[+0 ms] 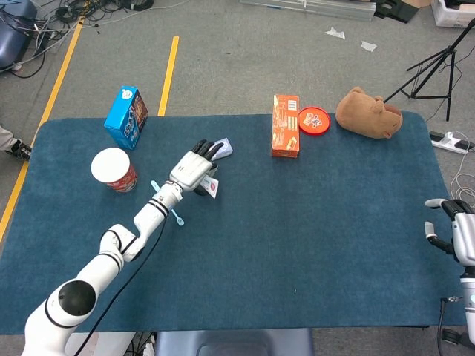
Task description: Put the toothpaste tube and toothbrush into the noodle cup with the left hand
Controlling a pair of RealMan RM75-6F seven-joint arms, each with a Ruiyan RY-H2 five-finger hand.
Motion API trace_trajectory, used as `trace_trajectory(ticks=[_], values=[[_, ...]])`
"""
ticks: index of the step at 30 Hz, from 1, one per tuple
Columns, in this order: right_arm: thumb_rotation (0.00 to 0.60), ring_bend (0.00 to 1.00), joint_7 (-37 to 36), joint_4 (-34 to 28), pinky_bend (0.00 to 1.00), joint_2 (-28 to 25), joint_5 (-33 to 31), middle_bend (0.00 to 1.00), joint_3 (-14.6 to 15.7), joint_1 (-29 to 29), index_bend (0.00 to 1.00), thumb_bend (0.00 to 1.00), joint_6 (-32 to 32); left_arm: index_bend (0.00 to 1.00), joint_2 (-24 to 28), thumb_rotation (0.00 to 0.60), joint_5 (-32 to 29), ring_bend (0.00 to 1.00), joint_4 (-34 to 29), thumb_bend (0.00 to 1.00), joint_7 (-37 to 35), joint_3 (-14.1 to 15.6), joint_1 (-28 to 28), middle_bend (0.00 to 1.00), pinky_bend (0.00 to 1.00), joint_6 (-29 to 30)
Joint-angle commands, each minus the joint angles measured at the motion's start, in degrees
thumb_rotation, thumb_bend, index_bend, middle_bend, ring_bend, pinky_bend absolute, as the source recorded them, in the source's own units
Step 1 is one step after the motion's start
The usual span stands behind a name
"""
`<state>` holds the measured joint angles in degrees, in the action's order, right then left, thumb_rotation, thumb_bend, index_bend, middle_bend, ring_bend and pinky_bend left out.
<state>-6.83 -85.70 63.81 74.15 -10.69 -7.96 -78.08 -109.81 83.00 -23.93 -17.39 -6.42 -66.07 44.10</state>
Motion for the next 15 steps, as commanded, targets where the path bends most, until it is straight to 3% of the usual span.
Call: trace_trajectory(ticks=[1, 15], values=[[0.6, 0.29, 0.0, 0.0, 0.56, 0.0, 0.0, 0.42, 0.1, 0.0, 0.39, 0.35, 0.1, 0.77, 0.8, 0.6, -2.0, 0.0, -1.9, 0.0, 0.9, -2.0, -0.1, 0.01, 0.0, -0.7], [0.6, 0.29, 0.3, -0.1, 0.56, 0.1, 0.3, 0.42, 0.2, -0.1, 0.39, 0.35, 0.0, 0.77, 3.9, 0.6, -12.5, 0.0, -9.7, 0.0, 7.7, -10.3, 0.3, 0.01, 0.0, -5.2]])
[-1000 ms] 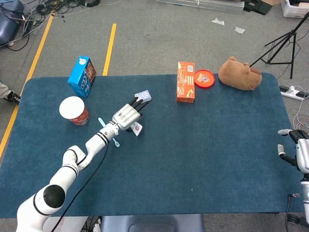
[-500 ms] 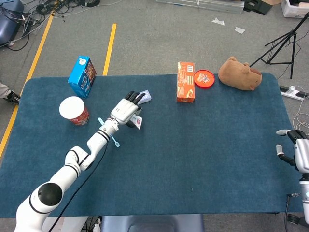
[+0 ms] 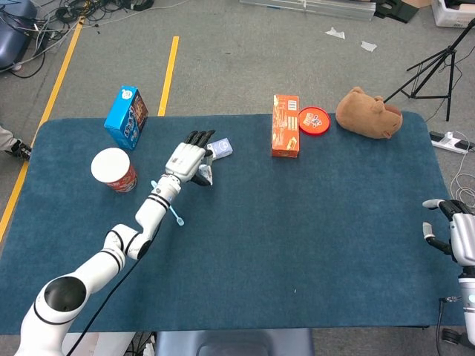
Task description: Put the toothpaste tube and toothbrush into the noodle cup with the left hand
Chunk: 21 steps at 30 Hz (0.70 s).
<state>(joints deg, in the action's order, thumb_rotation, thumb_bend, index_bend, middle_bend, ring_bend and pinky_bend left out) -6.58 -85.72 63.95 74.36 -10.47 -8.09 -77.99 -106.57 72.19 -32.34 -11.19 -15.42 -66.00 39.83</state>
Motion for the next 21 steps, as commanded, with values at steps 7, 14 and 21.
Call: trace_trajectory(ticks=[7, 14, 21], values=[[0.6, 0.29, 0.3, -0.5, 0.56, -0.2, 0.1, 0.42, 0.0, 0.2, 0.39, 0.35, -0.5, 0.77, 2.4, 0.6, -8.0, 0.0, -5.2, 0.0, 7.4, -4.8, 0.9, 0.01, 0.0, -2.3], [0.6, 0.29, 0.7, -0.9, 0.56, -0.2, 0.5, 0.42, 0.2, 0.3, 0.39, 0.35, -0.8, 0.77, 5.3, 0.6, -15.5, 0.0, -11.2, 0.0, 13.5, -8.3, 2.1, 0.01, 0.0, -1.6], [0.6, 0.29, 1.2, -1.4, 0.56, -0.2, 1.2, 0.42, 0.5, 0.3, 0.39, 0.35, -1.3, 0.78, 8.9, 0.6, -22.6, 0.0, -18.8, 0.0, 20.2, -10.3, 3.6, 0.03, 0.0, 1.4]])
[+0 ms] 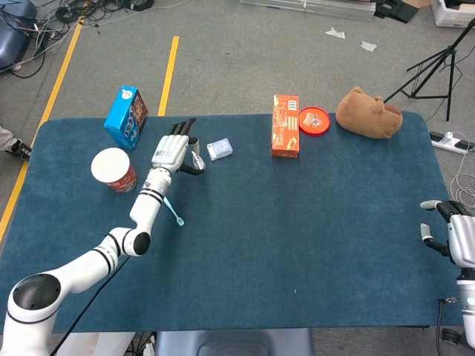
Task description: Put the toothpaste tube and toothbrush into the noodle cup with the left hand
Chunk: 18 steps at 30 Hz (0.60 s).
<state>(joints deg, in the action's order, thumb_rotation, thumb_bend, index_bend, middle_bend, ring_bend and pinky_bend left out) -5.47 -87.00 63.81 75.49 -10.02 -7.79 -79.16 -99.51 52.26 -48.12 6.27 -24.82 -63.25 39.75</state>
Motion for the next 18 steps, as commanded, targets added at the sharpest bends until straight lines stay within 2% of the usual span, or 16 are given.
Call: trace_trajectory(ticks=[1, 9, 15, 18], values=[[0.6, 0.29, 0.2, -0.2, 0.56, 0.0, 0.2, 0.42, 0.1, 0.1, 0.39, 0.35, -0.2, 0.78, 2.4, 0.6, -3.5, 0.0, -4.1, 0.0, 3.5, -1.0, 1.0, 0.03, 0.0, 1.9], [0.6, 0.29, 1.4, -1.7, 0.56, -0.2, 1.9, 0.42, 0.6, 0.6, 0.39, 0.35, -2.1, 0.79, 7.3, 0.6, -10.0, 0.0, -13.1, 0.0, 10.4, -1.8, 2.7, 0.03, 0.0, 6.9], [0.6, 0.29, 2.8, -3.1, 0.56, -0.3, 3.4, 0.42, 1.2, 1.2, 0.39, 0.35, -3.7, 0.78, 12.1, 0.6, -18.1, 0.0, -21.9, 0.0, 17.2, -2.9, 3.7, 0.03, 0.0, 12.3], [0.6, 0.29, 3.2, -3.5, 0.56, -0.3, 3.8, 0.42, 1.5, 1.2, 0.39, 0.35, -3.8, 0.78, 14.3, 0.6, -20.3, 0.0, -25.7, 0.0, 18.9, -3.3, 4.2, 0.03, 0.0, 14.0]])
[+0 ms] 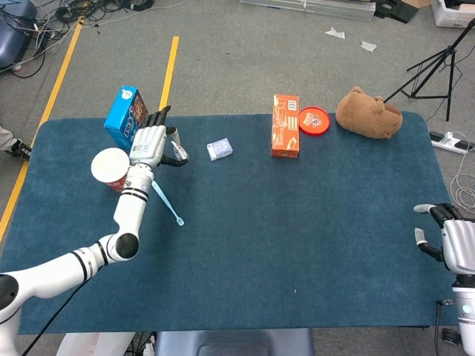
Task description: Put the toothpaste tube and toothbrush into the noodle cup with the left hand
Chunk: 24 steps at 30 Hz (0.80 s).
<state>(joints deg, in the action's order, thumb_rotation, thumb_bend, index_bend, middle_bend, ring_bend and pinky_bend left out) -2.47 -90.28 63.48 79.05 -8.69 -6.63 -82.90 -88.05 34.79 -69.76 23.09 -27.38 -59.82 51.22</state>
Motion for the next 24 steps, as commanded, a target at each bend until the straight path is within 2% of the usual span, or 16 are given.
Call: trace_trajectory(ticks=[1, 9, 24], values=[[0.6, 0.29, 0.4, -0.3, 0.56, 0.0, 0.4, 0.42, 0.3, 0.0, 0.39, 0.35, 0.0, 0.78, 3.7, 0.6, -3.6, 0.0, -5.4, 0.0, 2.7, -0.9, 1.0, 0.03, 0.0, 3.3], [0.6, 0.29, 0.9, -0.9, 0.56, -0.1, 1.3, 0.42, 0.8, 0.1, 0.39, 0.35, -0.2, 0.79, 8.2, 0.6, -6.3, 0.0, -11.7, 0.0, 5.5, -0.5, 2.1, 0.03, 0.0, 7.5], [0.6, 0.29, 0.4, -0.8, 0.56, -0.4, 1.1, 0.42, 0.8, 0.0, 0.39, 0.35, 0.2, 0.79, 14.0, 0.6, -13.5, 0.0, -17.4, 0.0, 7.6, -1.2, 3.0, 0.03, 0.0, 10.1]])
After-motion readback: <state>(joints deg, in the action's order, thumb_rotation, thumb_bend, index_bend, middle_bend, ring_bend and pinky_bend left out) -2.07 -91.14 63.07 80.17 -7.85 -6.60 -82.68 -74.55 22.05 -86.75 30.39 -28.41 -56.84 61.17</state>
